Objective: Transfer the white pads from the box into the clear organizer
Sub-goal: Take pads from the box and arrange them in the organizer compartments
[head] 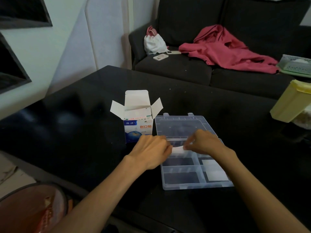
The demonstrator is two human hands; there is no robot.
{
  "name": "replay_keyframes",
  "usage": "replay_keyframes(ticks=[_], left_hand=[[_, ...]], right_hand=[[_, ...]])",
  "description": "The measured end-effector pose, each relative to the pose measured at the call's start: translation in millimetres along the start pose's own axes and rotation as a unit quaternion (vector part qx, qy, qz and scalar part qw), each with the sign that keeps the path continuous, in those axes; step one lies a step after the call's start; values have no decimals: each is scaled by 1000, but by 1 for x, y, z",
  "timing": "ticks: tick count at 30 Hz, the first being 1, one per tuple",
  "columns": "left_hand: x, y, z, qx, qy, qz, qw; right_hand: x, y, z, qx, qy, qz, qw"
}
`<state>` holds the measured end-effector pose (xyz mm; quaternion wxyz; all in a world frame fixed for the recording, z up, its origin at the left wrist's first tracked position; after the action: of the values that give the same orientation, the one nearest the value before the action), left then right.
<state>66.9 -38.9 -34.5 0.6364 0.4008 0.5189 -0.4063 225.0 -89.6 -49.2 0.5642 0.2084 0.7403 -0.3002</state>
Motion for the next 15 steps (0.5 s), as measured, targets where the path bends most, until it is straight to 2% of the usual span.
replay_keyframes(ticks=[5, 11, 15], left_hand=[[-4, -2, 1, 3, 20, -14, 1000], [-3, -2, -3, -36, -49, 5, 998], [-3, -3, -9, -48, -89, 15, 995]], right_hand=[[-5, -1, -2, -11, 9, 37, 999], [-1, 1, 2, -8, 55, -25, 998], [-8, -5, 3, -32, 128, -61, 989]])
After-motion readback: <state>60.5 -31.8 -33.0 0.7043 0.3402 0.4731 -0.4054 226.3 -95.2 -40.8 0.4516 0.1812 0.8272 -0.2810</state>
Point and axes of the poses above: each hand's wrist, its own y-axis towards the middle knuckle, its own x-axis out of the palm, z = x × y, the point moved 4 cm from there along y, towards the middle knuckle, and after that the axes turned 7 degrees about x, right-handed, at the moved point
